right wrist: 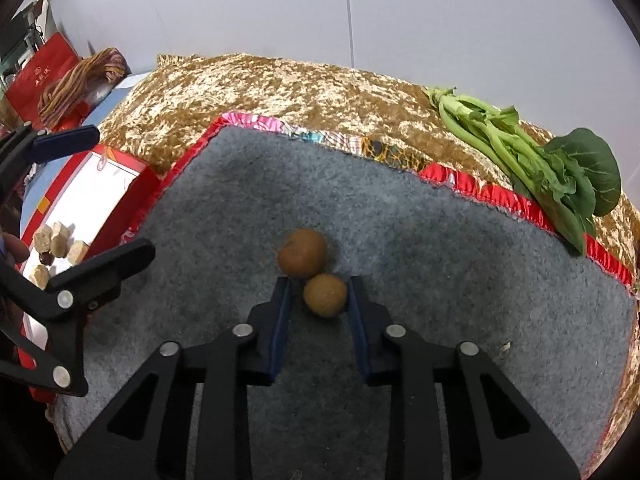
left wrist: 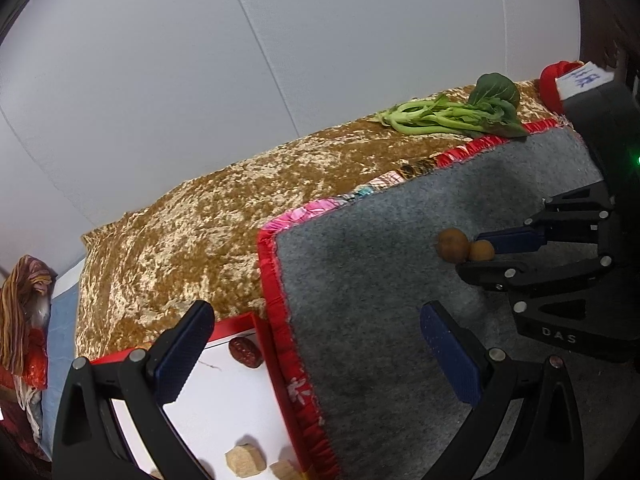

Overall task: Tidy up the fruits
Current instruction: 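Close the left tool on the other brown ball while the right tool holds its ball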

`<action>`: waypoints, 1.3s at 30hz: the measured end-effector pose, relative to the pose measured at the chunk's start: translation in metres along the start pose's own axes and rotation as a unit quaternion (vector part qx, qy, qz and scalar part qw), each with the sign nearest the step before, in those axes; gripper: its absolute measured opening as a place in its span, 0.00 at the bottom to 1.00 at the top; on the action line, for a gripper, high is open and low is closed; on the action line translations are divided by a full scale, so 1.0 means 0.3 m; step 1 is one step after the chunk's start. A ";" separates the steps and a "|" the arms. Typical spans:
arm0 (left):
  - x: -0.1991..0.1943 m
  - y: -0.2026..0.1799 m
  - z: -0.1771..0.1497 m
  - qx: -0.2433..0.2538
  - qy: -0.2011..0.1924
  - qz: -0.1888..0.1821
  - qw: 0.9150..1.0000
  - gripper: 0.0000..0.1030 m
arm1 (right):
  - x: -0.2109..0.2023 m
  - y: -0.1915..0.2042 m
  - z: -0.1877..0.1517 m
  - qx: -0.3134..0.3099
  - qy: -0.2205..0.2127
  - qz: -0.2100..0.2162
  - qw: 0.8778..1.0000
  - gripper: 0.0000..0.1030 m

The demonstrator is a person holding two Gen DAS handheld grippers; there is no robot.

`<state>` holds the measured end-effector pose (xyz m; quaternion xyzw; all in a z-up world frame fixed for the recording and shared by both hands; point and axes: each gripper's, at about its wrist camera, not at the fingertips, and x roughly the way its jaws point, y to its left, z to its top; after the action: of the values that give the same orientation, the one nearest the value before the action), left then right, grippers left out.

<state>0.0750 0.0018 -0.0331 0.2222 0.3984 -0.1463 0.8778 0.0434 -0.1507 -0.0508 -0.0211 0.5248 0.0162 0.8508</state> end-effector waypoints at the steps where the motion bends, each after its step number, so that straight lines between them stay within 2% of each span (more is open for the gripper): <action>1: 0.003 -0.006 0.002 0.001 0.001 -0.001 1.000 1.00 | -0.006 -0.003 -0.002 0.000 0.000 0.002 1.000 0.26; 9: 0.002 -0.070 0.017 0.018 -0.002 -0.017 1.000 1.00 | -0.048 -0.068 -0.039 0.024 0.012 0.006 1.000 0.25; 12: 0.015 -0.065 0.024 0.009 0.003 -0.012 1.000 1.00 | -0.063 -0.088 -0.047 0.028 0.005 0.018 0.999 0.25; 15: 0.029 -0.045 0.022 -0.005 0.011 -0.004 1.000 1.00 | -0.075 -0.075 -0.050 0.017 -0.001 0.030 0.999 0.25; 21: 0.029 -0.044 0.010 0.002 0.013 -0.004 1.000 1.00 | -0.054 -0.030 -0.023 0.000 -0.005 0.022 1.000 0.25; 32: 0.017 -0.027 0.007 -0.003 0.009 -0.009 1.000 1.00 | 0.006 -0.035 0.009 0.023 -0.004 0.021 1.000 0.25; 34: 0.021 -0.028 0.010 -0.005 0.009 -0.011 1.000 1.00 | 0.001 -0.041 0.005 0.024 -0.001 0.020 1.000 0.23; 39: 0.025 -0.045 0.025 -0.016 0.006 -0.045 0.999 0.98 | -0.040 -0.072 -0.018 0.032 0.008 0.016 0.999 0.23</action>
<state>0.0787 -0.0142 -0.0383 0.1911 0.4153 -0.1783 0.8713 0.0342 -0.1725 -0.0421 0.0146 0.5322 0.0124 0.8464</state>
